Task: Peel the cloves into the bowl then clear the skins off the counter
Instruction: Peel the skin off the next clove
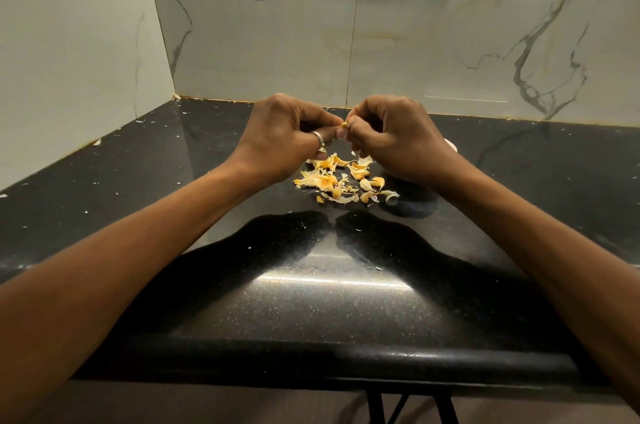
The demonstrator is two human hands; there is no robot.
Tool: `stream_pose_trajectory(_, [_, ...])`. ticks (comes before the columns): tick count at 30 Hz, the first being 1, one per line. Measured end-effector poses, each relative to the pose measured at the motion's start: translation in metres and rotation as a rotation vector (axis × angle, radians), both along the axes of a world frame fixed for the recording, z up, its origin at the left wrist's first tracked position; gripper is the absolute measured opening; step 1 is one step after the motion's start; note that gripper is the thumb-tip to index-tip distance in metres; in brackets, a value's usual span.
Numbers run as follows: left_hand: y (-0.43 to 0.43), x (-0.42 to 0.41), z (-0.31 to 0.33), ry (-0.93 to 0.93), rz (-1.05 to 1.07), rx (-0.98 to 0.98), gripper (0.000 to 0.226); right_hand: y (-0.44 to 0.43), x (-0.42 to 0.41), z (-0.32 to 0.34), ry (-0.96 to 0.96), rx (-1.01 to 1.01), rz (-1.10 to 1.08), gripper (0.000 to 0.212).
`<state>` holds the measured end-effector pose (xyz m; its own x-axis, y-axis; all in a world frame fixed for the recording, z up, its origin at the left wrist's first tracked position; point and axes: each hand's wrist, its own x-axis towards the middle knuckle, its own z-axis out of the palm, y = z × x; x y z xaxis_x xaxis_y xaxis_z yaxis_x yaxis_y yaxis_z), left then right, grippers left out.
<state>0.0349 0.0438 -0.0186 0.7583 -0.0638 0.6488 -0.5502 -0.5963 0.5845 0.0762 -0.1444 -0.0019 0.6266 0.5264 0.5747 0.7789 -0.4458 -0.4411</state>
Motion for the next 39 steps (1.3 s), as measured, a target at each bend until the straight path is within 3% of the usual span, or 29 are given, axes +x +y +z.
stream_pose_trajectory(5, [-0.001, -0.003, 0.005, 0.162, -0.126, -0.251, 0.02, 0.0, -0.003, 0.006, 0.247, 0.142, 0.057, 0.016])
stream_pose_trajectory(16, [-0.004, -0.002, 0.01, 0.317, -0.179, -0.56, 0.013, -0.001, -0.011, 0.01, 0.414, 0.201, 0.082, 0.019])
stream_pose_trajectory(27, [-0.008, -0.003, 0.01, 0.424, -0.248, -0.648, 0.022, 0.003, -0.009, 0.005, 0.402, 0.131, 0.084, 0.018])
stream_pose_trajectory(39, [-0.009, -0.005, 0.011, 0.454, -0.236, -0.725, 0.013, -0.001, -0.006, 0.01, 0.338, 0.136, 0.082, 0.015])
